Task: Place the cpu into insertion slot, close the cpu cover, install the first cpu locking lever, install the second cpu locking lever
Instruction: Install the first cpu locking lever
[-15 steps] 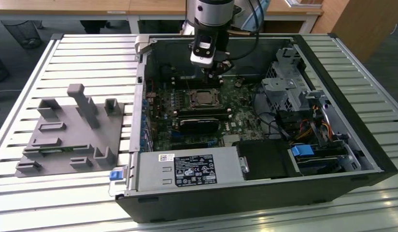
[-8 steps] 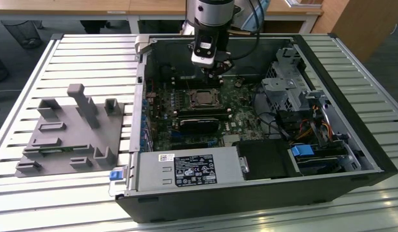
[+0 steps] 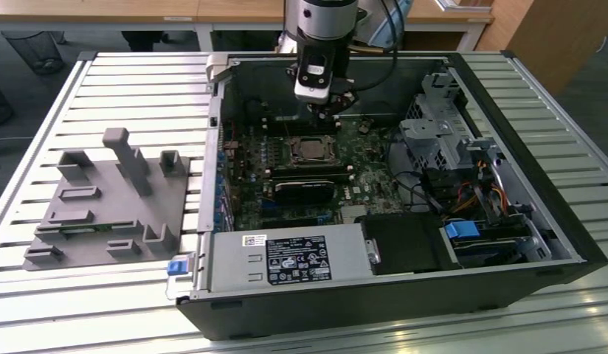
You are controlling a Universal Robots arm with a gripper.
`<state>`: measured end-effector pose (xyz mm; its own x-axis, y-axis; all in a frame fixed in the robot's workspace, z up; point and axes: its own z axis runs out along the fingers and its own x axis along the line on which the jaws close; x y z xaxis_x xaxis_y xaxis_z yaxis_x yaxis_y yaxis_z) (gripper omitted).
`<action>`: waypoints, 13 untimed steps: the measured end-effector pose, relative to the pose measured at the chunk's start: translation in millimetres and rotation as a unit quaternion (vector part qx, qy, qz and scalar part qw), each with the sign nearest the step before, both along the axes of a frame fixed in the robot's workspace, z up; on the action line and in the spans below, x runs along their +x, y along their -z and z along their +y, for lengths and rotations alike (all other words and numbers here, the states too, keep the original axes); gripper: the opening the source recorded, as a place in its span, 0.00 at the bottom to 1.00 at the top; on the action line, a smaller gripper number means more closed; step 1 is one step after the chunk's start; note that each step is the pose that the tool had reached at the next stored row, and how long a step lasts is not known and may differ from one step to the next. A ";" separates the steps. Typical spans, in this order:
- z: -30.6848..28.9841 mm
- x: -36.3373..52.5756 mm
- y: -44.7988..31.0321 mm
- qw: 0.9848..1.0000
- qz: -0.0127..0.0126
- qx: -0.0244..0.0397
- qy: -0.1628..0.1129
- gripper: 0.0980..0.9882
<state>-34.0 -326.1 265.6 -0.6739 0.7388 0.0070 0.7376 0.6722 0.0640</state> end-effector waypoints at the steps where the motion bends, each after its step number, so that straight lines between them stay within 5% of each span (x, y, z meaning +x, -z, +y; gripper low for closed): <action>1: 0.0 0.0 0.0 1.000 0.000 0.000 -0.002 0.01; 13: 0.0 0.0 0.0 1.000 0.000 0.000 -0.022 0.01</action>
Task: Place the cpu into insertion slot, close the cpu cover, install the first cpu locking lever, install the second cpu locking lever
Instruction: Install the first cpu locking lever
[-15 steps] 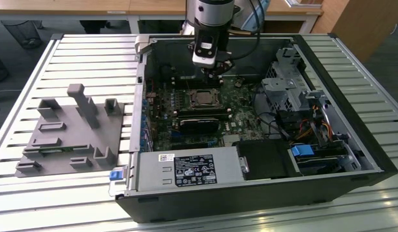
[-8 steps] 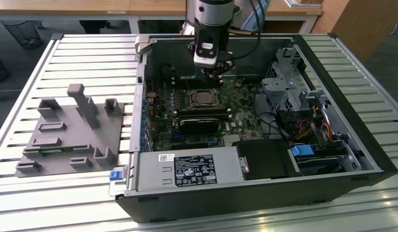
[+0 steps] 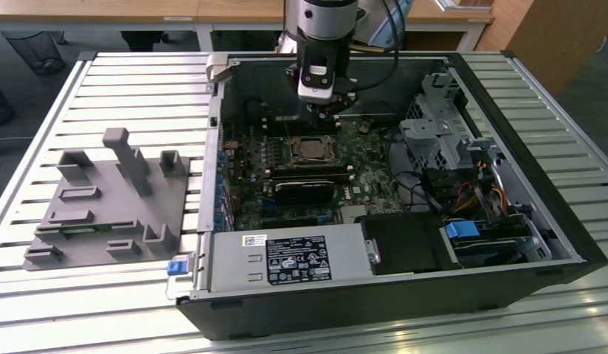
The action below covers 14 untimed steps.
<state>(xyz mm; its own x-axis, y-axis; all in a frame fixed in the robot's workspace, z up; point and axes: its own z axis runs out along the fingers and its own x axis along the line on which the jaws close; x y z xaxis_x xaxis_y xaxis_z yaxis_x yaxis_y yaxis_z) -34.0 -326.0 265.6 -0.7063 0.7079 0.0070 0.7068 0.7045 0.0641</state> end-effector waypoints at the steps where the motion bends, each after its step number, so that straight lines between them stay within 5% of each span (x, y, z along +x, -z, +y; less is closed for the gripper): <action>1: 0.0 0.0 0.0 1.000 0.000 0.000 -0.002 0.01; 14: 0.0 0.0 0.0 1.000 0.000 0.000 -0.026 0.01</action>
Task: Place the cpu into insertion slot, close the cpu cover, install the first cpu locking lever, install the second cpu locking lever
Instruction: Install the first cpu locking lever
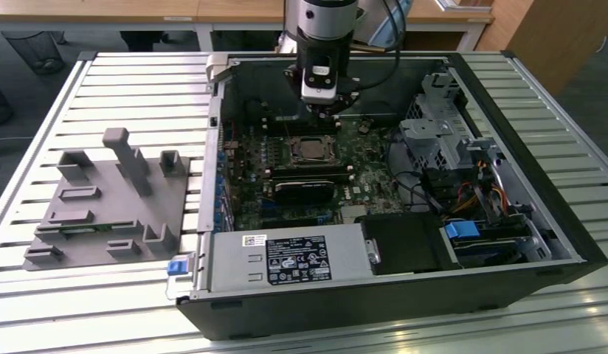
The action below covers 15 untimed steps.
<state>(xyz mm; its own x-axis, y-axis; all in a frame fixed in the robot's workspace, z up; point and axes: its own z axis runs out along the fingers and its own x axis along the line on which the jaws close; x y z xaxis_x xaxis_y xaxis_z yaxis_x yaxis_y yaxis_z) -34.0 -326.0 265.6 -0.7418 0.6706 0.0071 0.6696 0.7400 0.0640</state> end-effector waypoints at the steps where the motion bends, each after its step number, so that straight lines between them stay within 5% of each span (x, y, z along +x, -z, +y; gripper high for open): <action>1: 0.0 0.0 0.0 1.000 0.000 0.000 -0.002 0.01; 15: 0.0 0.0 0.0 1.000 0.000 0.000 -0.030 0.01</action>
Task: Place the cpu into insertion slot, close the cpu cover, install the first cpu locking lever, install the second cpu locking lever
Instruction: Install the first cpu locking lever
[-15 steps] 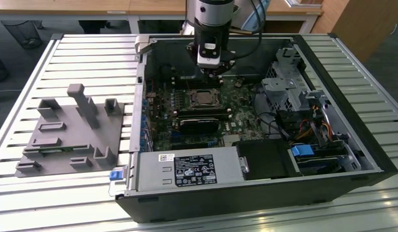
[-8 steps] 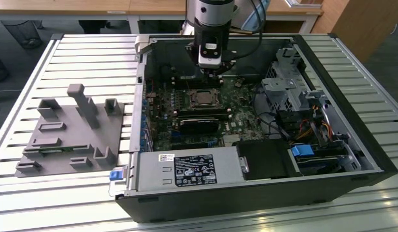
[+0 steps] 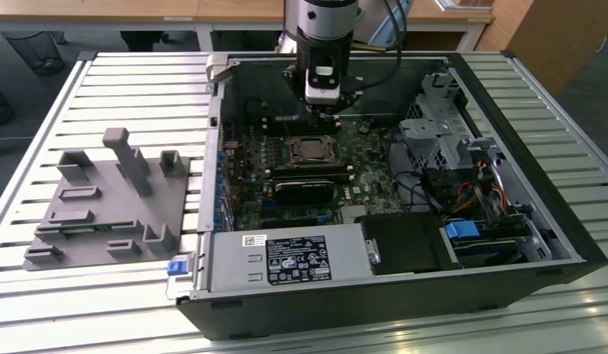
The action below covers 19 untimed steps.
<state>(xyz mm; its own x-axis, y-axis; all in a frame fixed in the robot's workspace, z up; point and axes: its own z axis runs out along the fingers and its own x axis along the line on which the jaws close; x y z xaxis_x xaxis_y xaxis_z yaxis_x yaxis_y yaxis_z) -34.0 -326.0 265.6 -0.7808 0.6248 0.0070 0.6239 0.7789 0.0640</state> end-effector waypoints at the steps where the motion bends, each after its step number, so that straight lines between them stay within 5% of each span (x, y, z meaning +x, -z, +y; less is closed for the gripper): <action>1: 0.0 0.0 0.0 1.000 0.000 0.000 -0.002 0.01; 19: 0.0 0.0 0.0 0.999 0.000 0.000 -0.035 0.01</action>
